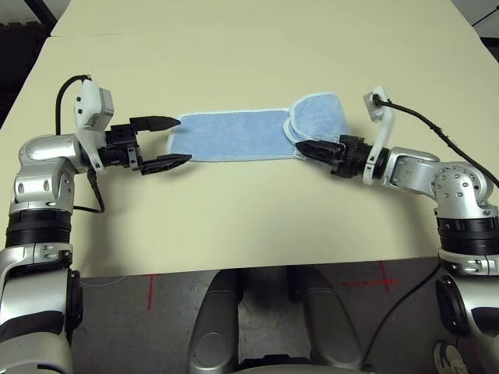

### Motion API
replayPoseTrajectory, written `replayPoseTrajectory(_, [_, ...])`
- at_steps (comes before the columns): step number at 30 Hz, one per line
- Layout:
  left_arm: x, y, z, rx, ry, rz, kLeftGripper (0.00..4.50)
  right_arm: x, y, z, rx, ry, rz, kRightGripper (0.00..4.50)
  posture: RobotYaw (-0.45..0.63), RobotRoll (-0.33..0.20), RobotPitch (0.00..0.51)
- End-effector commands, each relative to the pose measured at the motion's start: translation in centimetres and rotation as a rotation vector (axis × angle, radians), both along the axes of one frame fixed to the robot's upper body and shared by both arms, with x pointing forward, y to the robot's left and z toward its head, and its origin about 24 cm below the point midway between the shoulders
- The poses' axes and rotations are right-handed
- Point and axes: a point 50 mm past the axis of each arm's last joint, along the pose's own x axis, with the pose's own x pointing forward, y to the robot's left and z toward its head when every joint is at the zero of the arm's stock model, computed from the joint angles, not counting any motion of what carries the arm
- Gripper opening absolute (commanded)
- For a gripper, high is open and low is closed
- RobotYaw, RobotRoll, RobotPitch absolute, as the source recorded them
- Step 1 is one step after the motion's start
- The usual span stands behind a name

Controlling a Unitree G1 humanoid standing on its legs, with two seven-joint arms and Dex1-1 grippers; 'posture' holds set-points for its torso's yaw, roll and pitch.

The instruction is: Fold the towel and set it aside.

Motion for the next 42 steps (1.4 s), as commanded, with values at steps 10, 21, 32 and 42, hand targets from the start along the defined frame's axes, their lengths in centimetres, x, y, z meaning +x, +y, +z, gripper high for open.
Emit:
replayPoseTrajectory(10, [-0.3,-0.5,-0.6,-0.005,0.015,-0.013,4.50,-0.4,-1.3,2.3,-0.036,-0.285,0.121,4.47,0.07,0.000,0.297])
replayPoseTrajectory(21, [-0.3,-0.8,-0.8,-0.011,0.021,-0.024,4.50,2.6,-8.9,1.7,-0.272,-0.655,0.192,4.10,0.08,0.000,0.296])
replayPoseTrajectory(32, [-0.7,-0.8,-0.8,-0.005,0.024,-0.024,4.50,4.8,-9.3,1.0,-0.358,-0.684,0.282,0.07,0.10,0.000,0.288])
replayPoseTrajectory(42, [-0.9,-0.9,-0.8,0.000,0.029,-0.022,4.50,6.1,-6.1,1.0,-0.319,-0.676,0.339,0.02,0.12,0.000,0.301])
